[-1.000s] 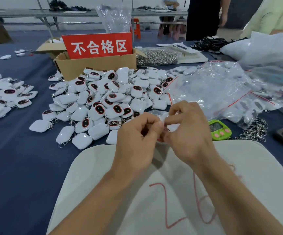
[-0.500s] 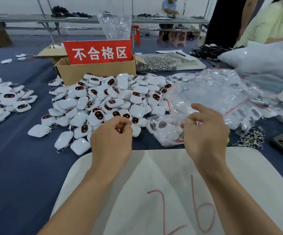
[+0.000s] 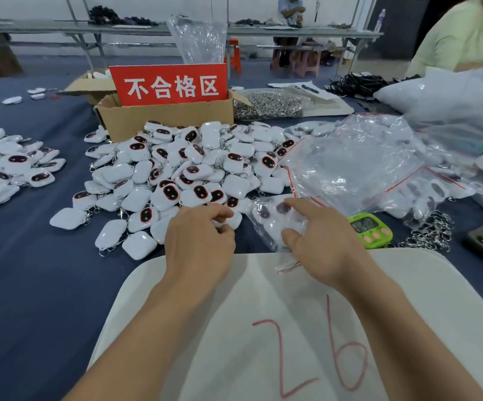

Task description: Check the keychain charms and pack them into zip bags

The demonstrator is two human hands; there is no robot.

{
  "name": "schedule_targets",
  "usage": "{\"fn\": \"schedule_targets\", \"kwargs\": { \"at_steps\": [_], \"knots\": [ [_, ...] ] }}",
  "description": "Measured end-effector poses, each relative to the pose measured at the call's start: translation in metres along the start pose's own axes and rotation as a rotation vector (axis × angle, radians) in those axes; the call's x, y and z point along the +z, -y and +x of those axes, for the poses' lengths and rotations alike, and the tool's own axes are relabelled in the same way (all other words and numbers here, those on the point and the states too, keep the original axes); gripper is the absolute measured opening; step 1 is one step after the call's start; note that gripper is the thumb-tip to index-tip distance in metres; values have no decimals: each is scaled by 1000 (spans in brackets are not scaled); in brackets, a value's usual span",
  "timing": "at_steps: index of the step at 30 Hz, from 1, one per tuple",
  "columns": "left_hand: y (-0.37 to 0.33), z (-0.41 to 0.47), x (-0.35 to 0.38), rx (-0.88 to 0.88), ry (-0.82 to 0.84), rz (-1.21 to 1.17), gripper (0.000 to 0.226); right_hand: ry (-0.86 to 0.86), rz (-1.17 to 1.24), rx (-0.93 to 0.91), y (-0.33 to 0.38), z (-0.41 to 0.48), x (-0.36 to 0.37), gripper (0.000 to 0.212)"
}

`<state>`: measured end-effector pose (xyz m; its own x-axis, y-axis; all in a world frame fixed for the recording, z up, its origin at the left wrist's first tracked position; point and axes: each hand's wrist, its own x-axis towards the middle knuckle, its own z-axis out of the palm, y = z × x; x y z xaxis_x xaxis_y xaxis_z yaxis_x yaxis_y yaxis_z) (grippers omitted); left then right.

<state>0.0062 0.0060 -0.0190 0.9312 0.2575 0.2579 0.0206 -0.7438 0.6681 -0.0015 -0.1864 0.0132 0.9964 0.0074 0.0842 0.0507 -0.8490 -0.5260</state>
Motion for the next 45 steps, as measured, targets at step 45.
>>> {"fn": "schedule_targets", "kwargs": {
  "at_steps": [45],
  "knots": [
    [5,-3,4,244,69,91,42,-178,158,85,-2,4,10,46]
  ]
}}
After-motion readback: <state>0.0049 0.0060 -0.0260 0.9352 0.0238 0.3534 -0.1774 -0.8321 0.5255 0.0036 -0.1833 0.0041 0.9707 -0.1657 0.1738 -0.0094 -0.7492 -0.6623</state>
